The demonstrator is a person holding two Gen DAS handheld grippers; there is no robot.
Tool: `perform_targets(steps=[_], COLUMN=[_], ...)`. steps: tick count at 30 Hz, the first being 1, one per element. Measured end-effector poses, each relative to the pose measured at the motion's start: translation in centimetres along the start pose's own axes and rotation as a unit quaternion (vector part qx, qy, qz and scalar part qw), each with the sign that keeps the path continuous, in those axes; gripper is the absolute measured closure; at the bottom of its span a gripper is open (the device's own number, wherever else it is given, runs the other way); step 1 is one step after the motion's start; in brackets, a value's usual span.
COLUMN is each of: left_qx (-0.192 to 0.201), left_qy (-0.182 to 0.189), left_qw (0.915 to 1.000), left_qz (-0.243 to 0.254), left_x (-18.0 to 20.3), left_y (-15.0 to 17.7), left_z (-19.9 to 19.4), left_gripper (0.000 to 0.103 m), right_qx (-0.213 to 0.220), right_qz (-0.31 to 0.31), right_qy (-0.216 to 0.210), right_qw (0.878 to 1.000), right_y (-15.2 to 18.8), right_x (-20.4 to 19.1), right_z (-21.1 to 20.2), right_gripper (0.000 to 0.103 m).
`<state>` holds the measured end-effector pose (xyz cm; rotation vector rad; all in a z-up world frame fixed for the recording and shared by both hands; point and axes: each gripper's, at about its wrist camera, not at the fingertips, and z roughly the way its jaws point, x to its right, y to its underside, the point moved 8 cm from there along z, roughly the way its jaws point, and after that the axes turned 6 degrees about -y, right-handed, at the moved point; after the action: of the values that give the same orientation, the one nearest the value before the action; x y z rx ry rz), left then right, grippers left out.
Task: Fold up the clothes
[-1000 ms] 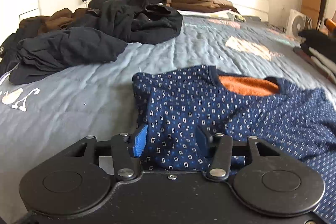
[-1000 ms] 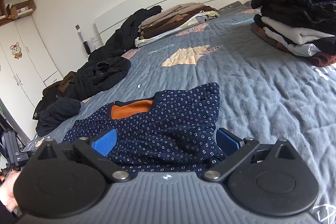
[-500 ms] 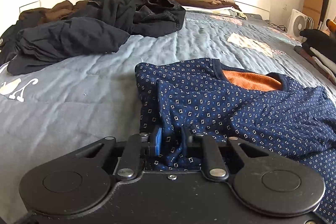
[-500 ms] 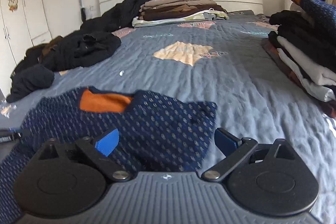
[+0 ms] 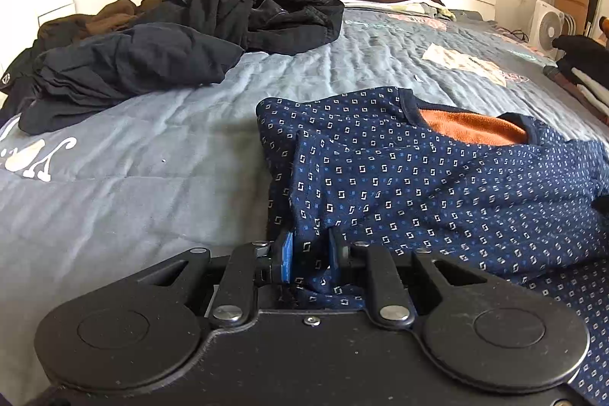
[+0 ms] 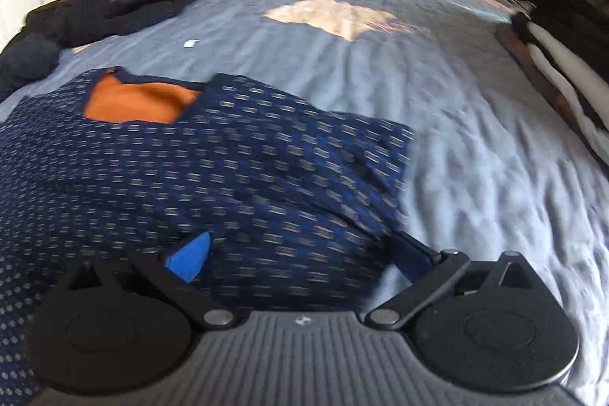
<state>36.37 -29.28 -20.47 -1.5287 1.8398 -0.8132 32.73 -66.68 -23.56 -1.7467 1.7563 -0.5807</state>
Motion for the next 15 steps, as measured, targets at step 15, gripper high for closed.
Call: perform_targets(steps=[15], left_qx=[0.072], left_qy=[0.117], left_qw=[0.9902], left_qz=[-0.022], left_x=[2.3], left_y=[-4.5], left_z=[-5.7], left_gripper=[0.080], right_qx=[0.075], right_qz=[0.019], right_qy=[-0.083], right_qw=[0.994], right_y=[-6.5], right_x=[-3.1], right_z=[-4.0], right_gripper=[0.002])
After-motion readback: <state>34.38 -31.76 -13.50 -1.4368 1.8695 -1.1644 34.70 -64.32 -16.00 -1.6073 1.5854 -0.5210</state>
